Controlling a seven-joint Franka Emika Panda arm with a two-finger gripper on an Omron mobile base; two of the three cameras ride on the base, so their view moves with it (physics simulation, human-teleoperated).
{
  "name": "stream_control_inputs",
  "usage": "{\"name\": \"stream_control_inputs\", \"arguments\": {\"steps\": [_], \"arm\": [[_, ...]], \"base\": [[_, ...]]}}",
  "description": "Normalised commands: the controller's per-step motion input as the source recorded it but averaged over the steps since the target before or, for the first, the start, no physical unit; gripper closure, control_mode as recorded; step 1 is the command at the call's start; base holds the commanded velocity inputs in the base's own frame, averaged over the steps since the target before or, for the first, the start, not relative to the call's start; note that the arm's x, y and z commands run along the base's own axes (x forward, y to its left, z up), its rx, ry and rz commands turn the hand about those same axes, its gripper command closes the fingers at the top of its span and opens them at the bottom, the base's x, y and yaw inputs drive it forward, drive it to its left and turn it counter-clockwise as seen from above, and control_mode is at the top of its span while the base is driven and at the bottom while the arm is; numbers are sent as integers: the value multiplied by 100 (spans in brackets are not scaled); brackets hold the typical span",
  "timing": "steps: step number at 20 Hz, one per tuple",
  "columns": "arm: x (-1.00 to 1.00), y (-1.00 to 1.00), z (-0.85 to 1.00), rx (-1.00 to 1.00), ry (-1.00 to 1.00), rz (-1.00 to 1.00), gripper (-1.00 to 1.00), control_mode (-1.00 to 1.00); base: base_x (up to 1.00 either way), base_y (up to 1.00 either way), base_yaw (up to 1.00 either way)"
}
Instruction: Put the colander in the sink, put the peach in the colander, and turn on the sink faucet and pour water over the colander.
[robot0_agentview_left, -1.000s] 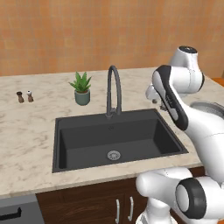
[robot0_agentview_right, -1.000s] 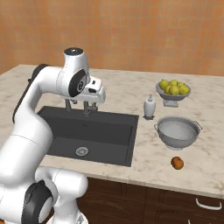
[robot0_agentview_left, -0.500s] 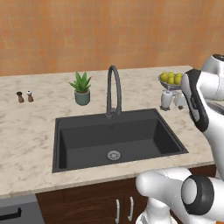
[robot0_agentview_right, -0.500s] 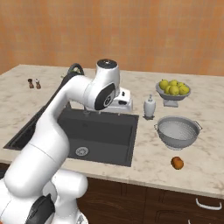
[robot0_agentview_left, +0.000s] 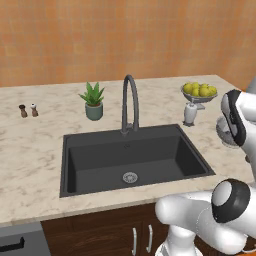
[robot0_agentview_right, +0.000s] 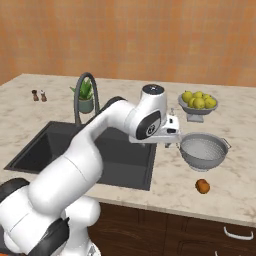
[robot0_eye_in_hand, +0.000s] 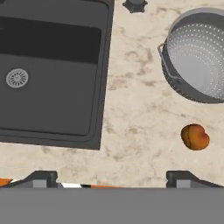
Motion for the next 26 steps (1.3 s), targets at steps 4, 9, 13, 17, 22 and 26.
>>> {"name": "stream_control_inputs", "arguments": {"steps": [4, 9, 13, 17, 22, 26], "arm": [[14, -80, -32, -4, 7, 5, -100, -100], [18, -68, -33, 0, 0, 7, -100, -100], [36, -43, -36, 0, 0, 11, -100, -100], [49, -28, -30, -1, 0, 13, -100, -100], [51, -19, -18, -2, 2, 13, -100, -100], [50, -7, -20, -5, 7, 8, -100, -100]], "base": [[0, 0, 0], [0, 0, 0], [0, 0, 0], [0, 0, 0], [0, 0, 0], [0, 0, 0]]}}
